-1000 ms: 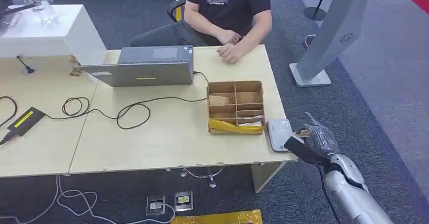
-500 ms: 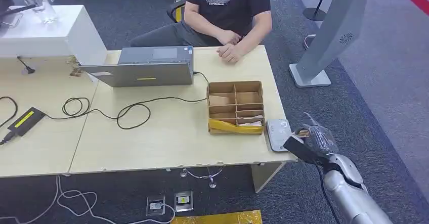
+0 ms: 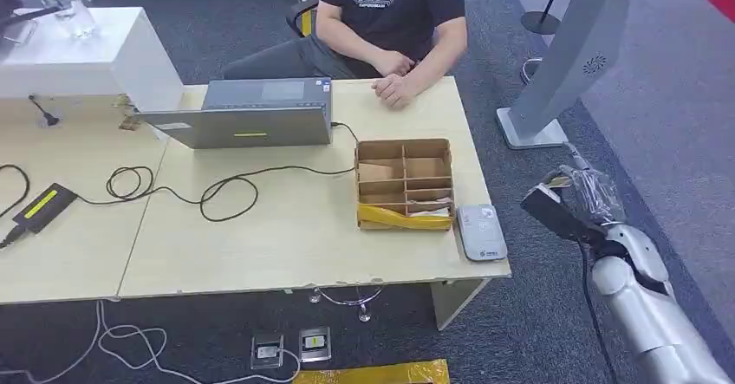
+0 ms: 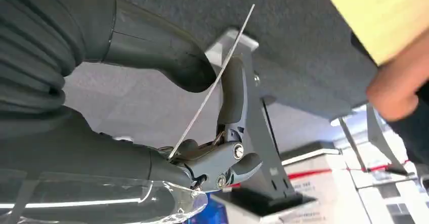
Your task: Pass the card to the sensor for recognition and then transmit it.
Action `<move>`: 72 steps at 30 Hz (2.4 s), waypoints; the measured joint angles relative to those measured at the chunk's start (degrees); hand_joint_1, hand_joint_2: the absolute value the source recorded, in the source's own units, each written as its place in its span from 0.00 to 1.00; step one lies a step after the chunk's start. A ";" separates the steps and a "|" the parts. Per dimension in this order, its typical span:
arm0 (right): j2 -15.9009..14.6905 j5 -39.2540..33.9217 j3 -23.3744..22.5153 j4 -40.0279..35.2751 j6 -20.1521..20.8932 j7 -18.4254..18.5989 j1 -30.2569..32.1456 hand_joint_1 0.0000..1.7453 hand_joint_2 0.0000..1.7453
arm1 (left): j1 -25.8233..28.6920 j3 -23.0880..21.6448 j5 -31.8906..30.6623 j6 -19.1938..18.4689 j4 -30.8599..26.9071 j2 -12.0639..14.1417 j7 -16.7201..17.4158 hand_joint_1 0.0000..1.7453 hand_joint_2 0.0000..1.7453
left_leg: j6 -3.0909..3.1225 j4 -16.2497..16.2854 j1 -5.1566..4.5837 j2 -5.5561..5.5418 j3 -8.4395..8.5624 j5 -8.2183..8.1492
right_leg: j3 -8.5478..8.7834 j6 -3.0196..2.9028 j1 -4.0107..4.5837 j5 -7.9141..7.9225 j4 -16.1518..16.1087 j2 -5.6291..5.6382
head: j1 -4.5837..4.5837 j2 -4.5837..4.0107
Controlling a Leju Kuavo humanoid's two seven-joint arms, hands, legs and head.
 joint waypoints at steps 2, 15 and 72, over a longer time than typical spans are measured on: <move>-0.37 0.04 -0.57 -0.70 0.28 0.02 -0.41 1.00 1.00 | 0.00 0.00 0.00 0.00 0.00 0.00 0.00 0.00 0.00 | 0.00 0.00 0.00 -0.01 0.00 0.00 | 0.00 0.00 0.00 0.00 0.00 0.00 | 0.00 0.00; -1.34 1.38 -2.23 -4.30 0.50 -1.51 -8.61 1.00 1.00 | -0.21 -0.90 -0.77 -1.03 0.00 0.00 0.00 0.00 0.00 | -0.01 0.00 -0.02 0.02 -0.01 0.02 | -0.06 -0.02 -0.01 0.01 0.06 0.04 | 0.02 0.00; -1.20 1.25 0.11 -13.27 5.77 1.53 -5.71 1.00 1.00 | -0.22 -4.37 -1.11 -0.94 0.00 -0.92 -0.26 0.00 0.00 | -0.04 0.00 0.01 -0.02 -0.07 -0.01 | -0.08 -0.03 0.01 -0.01 0.06 -0.03 | 0.00 0.00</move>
